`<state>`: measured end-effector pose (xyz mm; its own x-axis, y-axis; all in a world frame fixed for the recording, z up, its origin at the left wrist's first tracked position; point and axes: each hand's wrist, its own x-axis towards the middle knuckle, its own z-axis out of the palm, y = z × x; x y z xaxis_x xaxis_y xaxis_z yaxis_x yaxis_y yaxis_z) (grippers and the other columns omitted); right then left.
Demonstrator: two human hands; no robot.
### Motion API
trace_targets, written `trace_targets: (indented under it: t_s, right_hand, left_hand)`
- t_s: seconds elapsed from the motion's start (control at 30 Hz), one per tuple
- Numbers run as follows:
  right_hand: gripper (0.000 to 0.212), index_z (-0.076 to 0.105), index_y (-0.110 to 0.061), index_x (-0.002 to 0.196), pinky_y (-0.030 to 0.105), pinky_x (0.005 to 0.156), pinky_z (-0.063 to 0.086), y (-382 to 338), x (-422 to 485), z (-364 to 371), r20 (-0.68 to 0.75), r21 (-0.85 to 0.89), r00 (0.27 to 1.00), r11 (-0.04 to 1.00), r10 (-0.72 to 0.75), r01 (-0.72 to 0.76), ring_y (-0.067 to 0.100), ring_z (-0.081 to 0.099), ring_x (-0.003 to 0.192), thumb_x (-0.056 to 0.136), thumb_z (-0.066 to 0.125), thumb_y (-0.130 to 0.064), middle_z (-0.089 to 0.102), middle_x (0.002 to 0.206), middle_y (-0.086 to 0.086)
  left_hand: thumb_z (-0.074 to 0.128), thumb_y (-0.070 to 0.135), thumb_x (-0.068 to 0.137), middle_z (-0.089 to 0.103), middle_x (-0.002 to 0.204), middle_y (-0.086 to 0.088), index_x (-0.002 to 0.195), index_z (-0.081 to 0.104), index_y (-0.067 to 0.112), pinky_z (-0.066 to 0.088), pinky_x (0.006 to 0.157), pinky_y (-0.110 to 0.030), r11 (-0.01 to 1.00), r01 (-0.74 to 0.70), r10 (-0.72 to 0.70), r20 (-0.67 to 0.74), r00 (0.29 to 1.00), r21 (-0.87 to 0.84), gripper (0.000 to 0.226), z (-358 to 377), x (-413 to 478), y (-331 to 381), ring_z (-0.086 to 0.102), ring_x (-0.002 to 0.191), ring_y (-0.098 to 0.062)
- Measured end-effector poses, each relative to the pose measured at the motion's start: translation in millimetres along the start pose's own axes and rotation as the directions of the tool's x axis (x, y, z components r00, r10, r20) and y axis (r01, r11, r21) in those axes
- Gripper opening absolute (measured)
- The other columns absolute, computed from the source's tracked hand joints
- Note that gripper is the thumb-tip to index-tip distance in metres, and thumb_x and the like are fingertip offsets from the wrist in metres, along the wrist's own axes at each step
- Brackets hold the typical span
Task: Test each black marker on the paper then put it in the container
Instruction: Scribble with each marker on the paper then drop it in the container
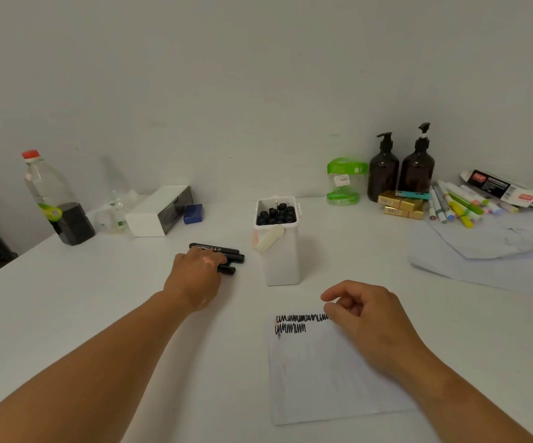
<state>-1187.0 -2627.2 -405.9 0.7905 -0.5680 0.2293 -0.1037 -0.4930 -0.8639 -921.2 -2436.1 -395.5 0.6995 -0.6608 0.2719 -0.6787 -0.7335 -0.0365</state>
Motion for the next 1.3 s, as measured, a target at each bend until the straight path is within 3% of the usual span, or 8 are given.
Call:
trace_targets:
  t_s: [0.33,0.53,0.63,0.83,0.97,1.03,1.1,1.3]
  right_hand:
    - [0.015,0.076,-0.034,0.082,0.012,0.057,0.042,-3,-1,-5,0.012,0.021,1.0,1.0,-0.023,0.022,0.002,0.047,0.052,0.086,0.077,-0.02,0.064,0.063,-0.015]
    - [0.013,0.075,-0.035,0.083,0.013,0.058,0.039,-8,-4,-6,0.018,0.001,0.999,0.999,-0.035,0.035,0.002,0.049,0.054,0.086,0.076,-0.023,0.065,0.066,-0.018]
    - [0.014,0.076,-0.035,0.082,0.013,0.058,0.041,-13,-6,-4,0.019,0.037,0.999,0.998,-0.048,0.048,0.003,0.049,0.053,0.086,0.076,-0.021,0.066,0.066,-0.016]
    - [0.012,0.073,-0.044,0.094,0.014,0.066,0.046,-18,-10,-2,0.103,0.112,0.991,0.991,-0.084,0.072,0.011,0.06,0.072,0.083,0.076,-0.045,0.073,0.083,-0.017]
    - [0.036,0.064,-0.046,0.105,0.024,0.073,0.048,-19,-10,-4,0.237,0.075,0.97,0.996,-0.055,0.039,0.014,0.063,0.078,0.076,0.063,-0.068,0.073,0.084,-0.011]
    - [0.019,0.065,-0.044,0.102,0.035,0.071,0.05,-19,-8,-5,0.198,0.104,0.979,0.994,-0.038,0.018,0.016,0.063,0.072,0.086,0.07,-0.052,0.076,0.08,-0.007]
    - [0.013,0.068,-0.044,0.097,0.026,0.061,0.045,-18,-5,-8,0.121,0.172,0.992,0.985,-0.021,0.0,0.007,0.058,0.061,0.093,0.073,-0.032,0.076,0.077,-0.007]
    - [0.018,0.077,-0.03,0.088,0.016,0.05,0.042,-22,-5,-9,0.101,0.377,0.994,0.923,0.038,-0.074,0.009,0.053,0.052,0.085,0.081,-0.013,0.072,0.07,0.002]
  left_hand:
    - [0.051,0.033,0.101,0.059,0.118,0.005,0.126,0.064,0.032,0.036,0.097,-0.039,0.99,-0.134,0.136,-0.021,0.991,0.049,0.028,-4,-13,15,0.05,0.115,-0.021]
    - [0.058,0.027,0.099,0.067,0.099,0.007,0.114,0.065,0.023,0.048,0.082,-0.027,0.939,-0.087,0.018,-0.205,0.979,-0.333,0.017,-50,-36,39,0.06,0.092,-0.014]
    - [0.057,0.029,0.099,0.066,0.089,0.016,0.106,0.061,0.031,0.042,0.068,-0.011,0.742,0.046,-0.14,-0.088,0.986,-0.668,0.008,-68,-48,53,0.062,0.08,0.0]
    - [0.057,0.006,0.097,0.072,0.084,-0.006,0.116,0.063,0.023,0.055,0.07,-0.029,-0.041,0.114,-0.104,0.117,0.988,-0.993,0.026,-73,-64,81,0.068,0.076,-0.022]
    - [0.056,-0.002,0.092,0.069,0.088,-0.011,0.116,0.066,0.021,0.057,0.072,-0.03,-0.176,0.14,-0.023,0.146,0.989,-0.974,0.035,-58,-64,91,0.07,0.079,-0.028]
    - [0.057,-0.004,0.086,0.068,0.091,-0.015,0.106,0.07,0.015,0.057,0.074,-0.032,-0.187,0.167,0.02,0.166,0.986,-0.968,0.03,-49,-66,93,0.068,0.08,-0.03]
    - [0.058,-0.001,0.077,0.069,0.091,-0.016,0.094,0.07,0.012,0.057,0.077,-0.035,-0.127,0.174,0.057,0.168,0.984,-0.977,0.024,-42,-69,94,0.069,0.081,-0.03]
    - [0.068,0.019,0.082,0.069,0.09,0.01,0.103,0.067,0.033,0.054,0.074,-0.025,0.454,-0.121,0.161,-0.053,0.986,-0.883,0.025,-30,-84,95,0.065,0.075,-0.015]
